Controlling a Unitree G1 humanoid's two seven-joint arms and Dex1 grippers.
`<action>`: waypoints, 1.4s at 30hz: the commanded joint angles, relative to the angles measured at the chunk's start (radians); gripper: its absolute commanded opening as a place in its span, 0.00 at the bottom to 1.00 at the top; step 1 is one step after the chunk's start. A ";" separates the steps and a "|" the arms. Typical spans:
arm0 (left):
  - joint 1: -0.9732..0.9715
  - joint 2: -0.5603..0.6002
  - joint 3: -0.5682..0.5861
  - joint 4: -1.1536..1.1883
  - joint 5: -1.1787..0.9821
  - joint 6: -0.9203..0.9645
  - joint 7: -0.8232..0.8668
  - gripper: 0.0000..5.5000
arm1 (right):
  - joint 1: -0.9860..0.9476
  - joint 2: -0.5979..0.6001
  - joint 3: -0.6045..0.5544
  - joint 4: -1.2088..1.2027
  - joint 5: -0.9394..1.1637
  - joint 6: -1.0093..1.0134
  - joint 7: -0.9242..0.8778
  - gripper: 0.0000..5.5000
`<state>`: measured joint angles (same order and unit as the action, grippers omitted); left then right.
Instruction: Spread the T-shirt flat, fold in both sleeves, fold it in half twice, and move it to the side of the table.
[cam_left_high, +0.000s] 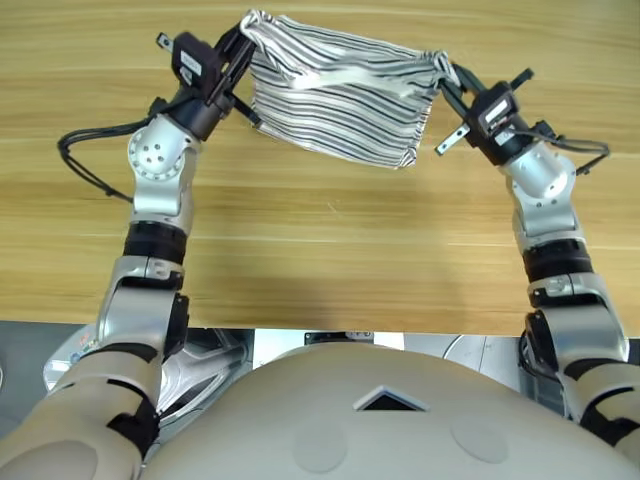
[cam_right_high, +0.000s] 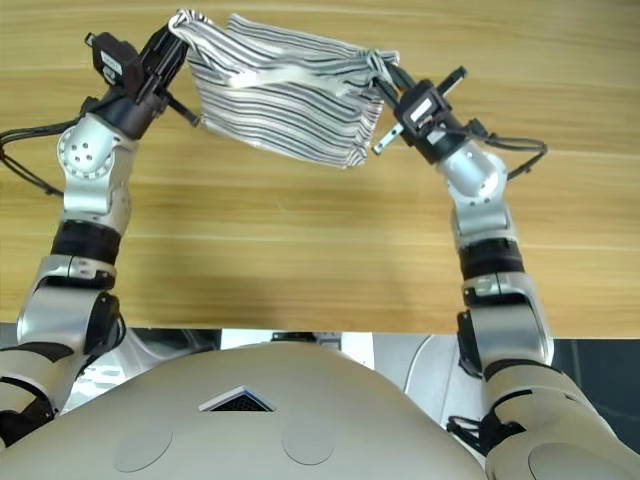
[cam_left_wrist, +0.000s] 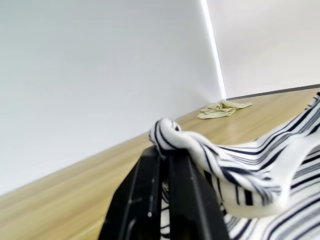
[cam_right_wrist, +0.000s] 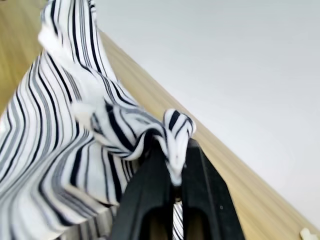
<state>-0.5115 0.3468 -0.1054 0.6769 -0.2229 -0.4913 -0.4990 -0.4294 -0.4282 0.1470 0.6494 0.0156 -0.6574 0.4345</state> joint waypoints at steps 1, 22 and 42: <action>-0.227 -0.061 0.012 0.257 0.099 0.063 0.112 0.00 | -0.190 0.056 -0.021 0.194 -0.059 0.013 -0.080 0.00; -0.124 -0.042 0.107 0.180 0.083 -0.022 -0.191 0.00 | 0.011 0.045 -0.062 0.085 0.089 -0.199 0.144 0.00; 0.177 0.037 0.152 -0.203 -0.133 -0.021 -0.533 0.00 | 0.197 0.031 -0.172 -0.151 0.466 -0.067 0.603 0.00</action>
<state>-0.3577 0.3674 0.0420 0.5034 -0.3374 -0.5028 -1.0004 -0.2494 -0.3826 -0.0104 0.5319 0.4591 -0.7311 1.0071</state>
